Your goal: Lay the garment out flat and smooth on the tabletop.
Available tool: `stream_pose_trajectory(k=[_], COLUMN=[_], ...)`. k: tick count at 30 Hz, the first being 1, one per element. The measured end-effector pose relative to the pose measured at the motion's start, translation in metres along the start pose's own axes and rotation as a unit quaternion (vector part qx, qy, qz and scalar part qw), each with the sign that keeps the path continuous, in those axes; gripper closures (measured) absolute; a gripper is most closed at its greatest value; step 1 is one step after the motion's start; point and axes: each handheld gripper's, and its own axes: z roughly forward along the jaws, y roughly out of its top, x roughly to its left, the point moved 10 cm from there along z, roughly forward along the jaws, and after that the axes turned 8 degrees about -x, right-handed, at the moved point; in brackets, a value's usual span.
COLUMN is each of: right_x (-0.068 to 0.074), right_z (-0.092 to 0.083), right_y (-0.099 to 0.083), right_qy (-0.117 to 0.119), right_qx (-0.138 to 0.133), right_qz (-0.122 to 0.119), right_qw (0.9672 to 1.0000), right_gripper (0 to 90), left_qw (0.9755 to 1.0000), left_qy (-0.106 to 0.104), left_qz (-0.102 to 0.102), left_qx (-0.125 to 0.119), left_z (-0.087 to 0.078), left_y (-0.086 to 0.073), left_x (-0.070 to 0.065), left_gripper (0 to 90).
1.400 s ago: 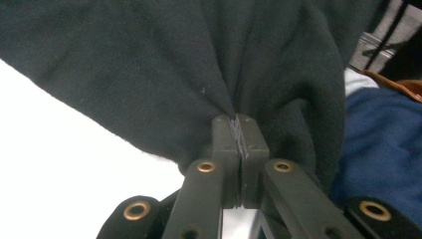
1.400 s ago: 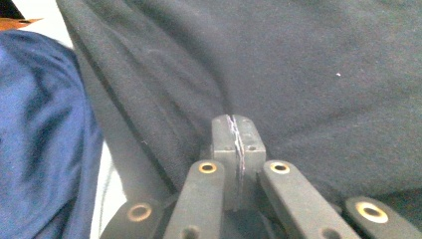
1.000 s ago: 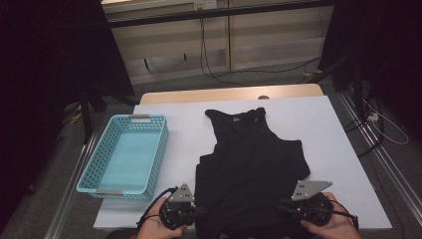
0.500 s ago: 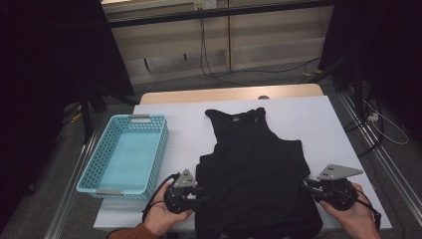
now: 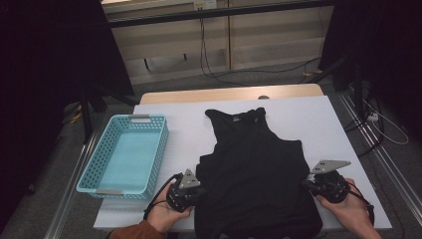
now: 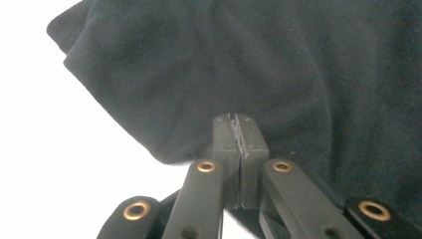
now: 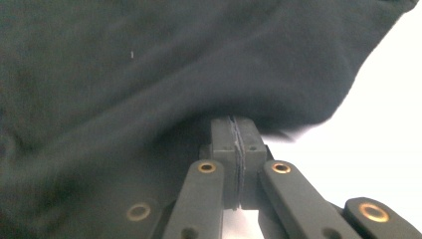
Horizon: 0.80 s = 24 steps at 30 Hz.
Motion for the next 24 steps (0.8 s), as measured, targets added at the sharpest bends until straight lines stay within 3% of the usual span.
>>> stream_pose_trajectory(k=[10,12,16,19,22,24], right_x=[-0.015,-0.016,-0.011,-0.004,0.005,0.011], right_z=[-0.031,-0.034,-0.034,-0.033,-0.029,-0.026], right_y=[-0.027,-0.03,-0.022,-0.012,-0.004,0.002], right_qy=[-0.027,-0.032,-0.033,-0.022,-0.012,-0.002], right_qx=[0.002,0.001,-0.013,-0.033,-0.044,-0.054], right_qz=[0.014,0.014,0.008,0.0,-0.011,-0.015], right_qw=[0.9995,0.9994,0.9993,0.9992,0.9989,0.9984], right_gripper=[90.0,90.0,78.8,70.8,64.0,60.2], left_qw=[0.9997,0.9995,0.9986,0.9982,0.998,0.9986], left_qy=[0.002,-0.008,-0.018,-0.03,-0.035,-0.033], left_qz=[-0.022,-0.03,-0.047,-0.041,-0.043,-0.033], left_qx=[0.006,0.001,-0.018,-0.032,-0.03,-0.026], left_z=[-0.006,-0.008,-0.011,-0.013,-0.012,-0.01], left_y=[-0.003,-0.004,0.001,0.005,0.004,0.004], left_x=[0.01,0.01,0.007,0.003,-0.002,-0.008], left_gripper=[90.0,90.0,88.8,80.0,70.1,64.3])
